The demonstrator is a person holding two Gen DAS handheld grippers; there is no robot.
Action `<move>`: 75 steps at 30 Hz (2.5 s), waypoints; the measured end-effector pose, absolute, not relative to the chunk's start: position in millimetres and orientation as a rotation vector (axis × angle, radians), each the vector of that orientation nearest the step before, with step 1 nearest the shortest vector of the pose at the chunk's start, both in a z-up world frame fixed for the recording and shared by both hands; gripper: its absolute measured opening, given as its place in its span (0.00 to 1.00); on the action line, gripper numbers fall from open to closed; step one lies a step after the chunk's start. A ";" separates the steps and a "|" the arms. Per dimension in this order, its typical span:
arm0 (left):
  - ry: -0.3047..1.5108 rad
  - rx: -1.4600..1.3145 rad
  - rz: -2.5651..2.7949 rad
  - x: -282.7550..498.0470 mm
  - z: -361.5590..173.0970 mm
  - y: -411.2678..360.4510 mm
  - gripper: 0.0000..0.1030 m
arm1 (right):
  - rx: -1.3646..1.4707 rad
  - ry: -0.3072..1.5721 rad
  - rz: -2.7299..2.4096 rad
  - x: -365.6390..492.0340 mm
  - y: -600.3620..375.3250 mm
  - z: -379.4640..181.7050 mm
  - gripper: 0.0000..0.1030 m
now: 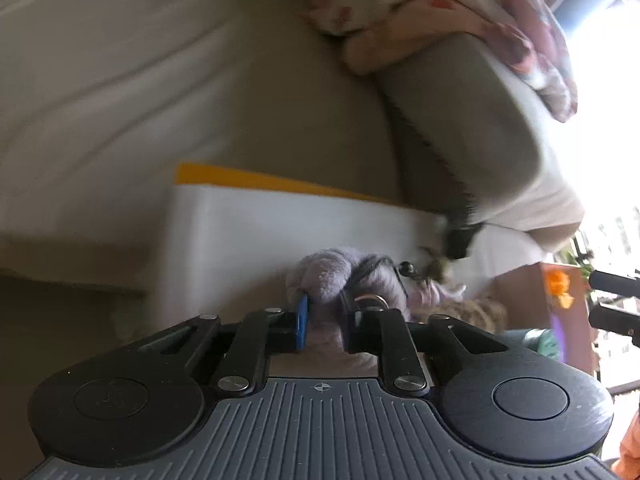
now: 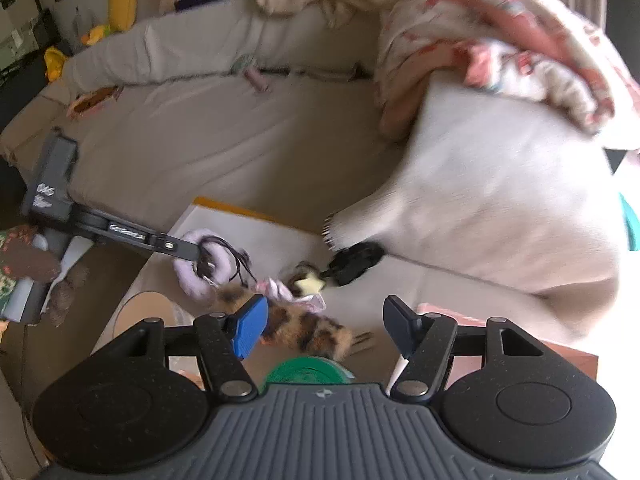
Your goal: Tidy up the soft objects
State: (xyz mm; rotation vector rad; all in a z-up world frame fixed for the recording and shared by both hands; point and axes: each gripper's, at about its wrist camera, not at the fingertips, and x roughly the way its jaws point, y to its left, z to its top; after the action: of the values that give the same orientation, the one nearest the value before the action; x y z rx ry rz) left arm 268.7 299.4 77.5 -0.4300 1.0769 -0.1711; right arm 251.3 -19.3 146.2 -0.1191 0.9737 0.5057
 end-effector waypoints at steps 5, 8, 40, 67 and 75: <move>1.031 -0.441 -0.191 250.8 68.4 313.0 0.18 | -0.120 1.056 0.511 271.4 14.3 125.5 0.62; 0.990 -0.472 -0.218 250.5 62.3 312.0 0.20 | -0.045 1.132 0.470 298.8 24.0 109.0 0.52; 0.896 -0.716 -0.214 279.2 31.3 314.5 0.30 | -0.049 1.334 0.669 322.3 101.6 66.8 0.39; 0.888 -0.720 -0.275 271.3 36.4 307.3 0.38 | -0.069 1.236 0.710 299.0 86.1 105.8 0.31; 0.879 -0.721 -0.255 274.1 29.4 311.5 0.40 | -0.117 1.343 0.710 307.5 105.8 59.4 0.15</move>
State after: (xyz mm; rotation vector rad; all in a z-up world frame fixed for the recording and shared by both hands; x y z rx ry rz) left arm 274.1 311.5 29.4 -0.7215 0.8786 -0.2546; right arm 307.6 105.8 59.4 -0.1174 1.3426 0.7098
